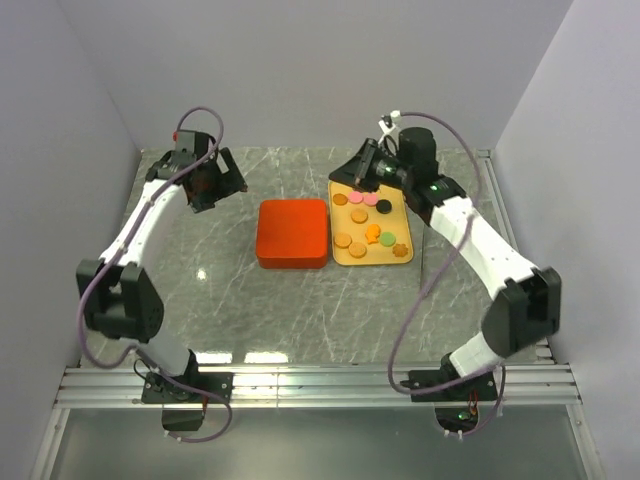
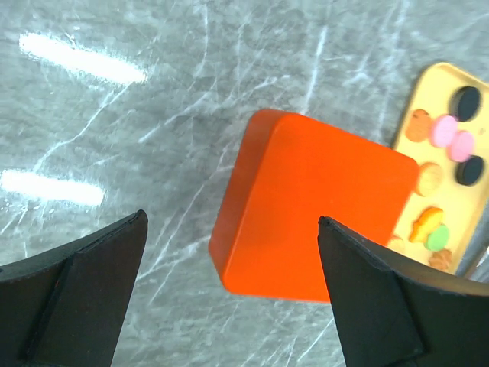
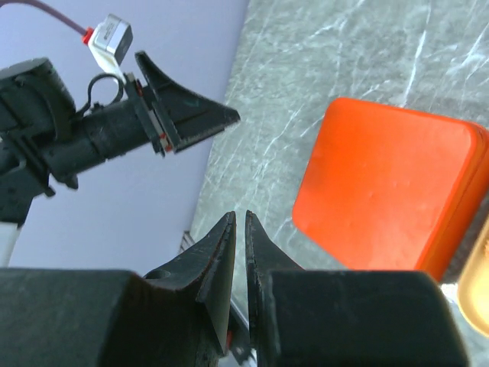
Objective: Pack the cookies
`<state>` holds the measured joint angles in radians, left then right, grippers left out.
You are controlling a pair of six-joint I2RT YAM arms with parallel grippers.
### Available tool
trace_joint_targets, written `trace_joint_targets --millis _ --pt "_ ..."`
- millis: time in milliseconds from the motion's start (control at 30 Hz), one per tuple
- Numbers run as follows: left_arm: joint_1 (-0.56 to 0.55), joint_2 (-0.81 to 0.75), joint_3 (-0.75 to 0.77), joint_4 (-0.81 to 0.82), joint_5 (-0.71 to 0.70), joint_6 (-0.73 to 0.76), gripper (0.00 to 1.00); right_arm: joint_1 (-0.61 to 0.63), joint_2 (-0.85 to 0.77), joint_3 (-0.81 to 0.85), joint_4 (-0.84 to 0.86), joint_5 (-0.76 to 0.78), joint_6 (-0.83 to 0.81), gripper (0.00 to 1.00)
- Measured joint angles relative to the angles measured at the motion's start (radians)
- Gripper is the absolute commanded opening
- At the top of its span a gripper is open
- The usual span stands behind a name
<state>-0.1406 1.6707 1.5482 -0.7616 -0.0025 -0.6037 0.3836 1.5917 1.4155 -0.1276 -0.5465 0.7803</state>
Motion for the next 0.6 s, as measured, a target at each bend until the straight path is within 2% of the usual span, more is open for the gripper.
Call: trace_joint_targets --millis 267,467,567,600 --pt "-0.004 -0.352 -0.302 0.161 -0.019 -0.002 0.99 0.039 -0.358 -0.233 -0.086 0.052 -0.111 0.18" --pt "-0.007 -0.653 -0.482 0.256 -0.145 0.008 0.99 0.081 -0.576 -0.345 -0.195 0.107 -0.181 0.2" --pt "-0.007 -0.79 -0.612 0.362 -0.209 0.017 0.99 0.084 -0.688 -0.386 -0.237 0.147 -0.225 0.39" --pt "-0.007 -0.835 -0.683 0.423 -0.225 0.021 0.99 0.085 -0.729 -0.404 -0.246 0.165 -0.238 0.55"
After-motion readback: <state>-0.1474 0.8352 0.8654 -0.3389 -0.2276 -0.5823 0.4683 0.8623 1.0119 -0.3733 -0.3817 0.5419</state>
